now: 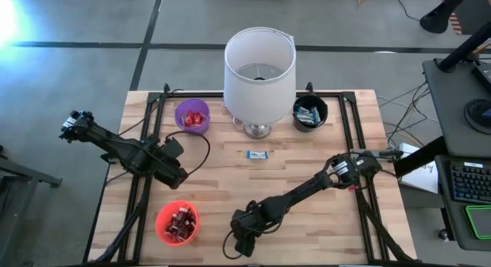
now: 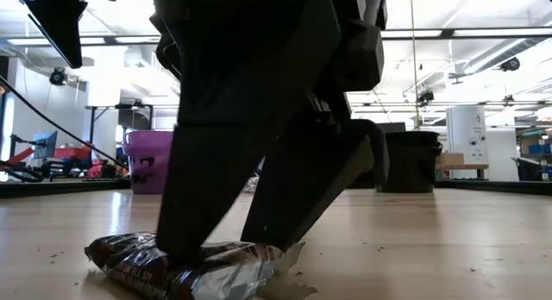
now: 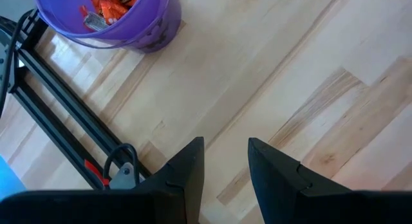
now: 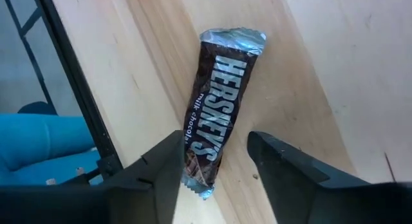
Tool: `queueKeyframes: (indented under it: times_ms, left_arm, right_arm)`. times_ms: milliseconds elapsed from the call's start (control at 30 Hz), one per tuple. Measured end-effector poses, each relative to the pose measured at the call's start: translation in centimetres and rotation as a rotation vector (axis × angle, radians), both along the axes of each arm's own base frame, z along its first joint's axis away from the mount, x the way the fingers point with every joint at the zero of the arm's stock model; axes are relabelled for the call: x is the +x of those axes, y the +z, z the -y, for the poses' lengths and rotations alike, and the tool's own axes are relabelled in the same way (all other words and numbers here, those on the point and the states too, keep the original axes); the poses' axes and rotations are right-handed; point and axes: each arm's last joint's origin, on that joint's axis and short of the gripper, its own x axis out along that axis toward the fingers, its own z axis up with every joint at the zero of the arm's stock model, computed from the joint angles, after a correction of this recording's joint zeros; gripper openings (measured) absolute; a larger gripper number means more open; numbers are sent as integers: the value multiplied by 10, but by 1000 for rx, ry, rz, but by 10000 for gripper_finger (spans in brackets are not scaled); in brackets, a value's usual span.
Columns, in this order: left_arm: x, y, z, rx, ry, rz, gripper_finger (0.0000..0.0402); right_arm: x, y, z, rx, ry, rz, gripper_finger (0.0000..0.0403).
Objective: Sort candy
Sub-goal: Put the black chocolate into the orange bucket
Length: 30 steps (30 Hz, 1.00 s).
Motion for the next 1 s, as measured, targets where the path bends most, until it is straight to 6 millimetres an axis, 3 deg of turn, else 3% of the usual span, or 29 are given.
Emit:
queueKeyframes:
  times_ms: [533, 800, 1000]
  left_arm:
    - [0, 0, 0, 8, -41, -18, 103]
    - [2, 0, 1, -5, -40, 8, 103]
    - [8, 0, 4, -17, -114, 36, 103]
  right_arm:
    - [1, 0, -9, 36, 2, 38, 20]
    - [-1, 11, -7, 27, 19, 49, 9]
    - [-5, 31, 10, -78, 12, 54, 9]
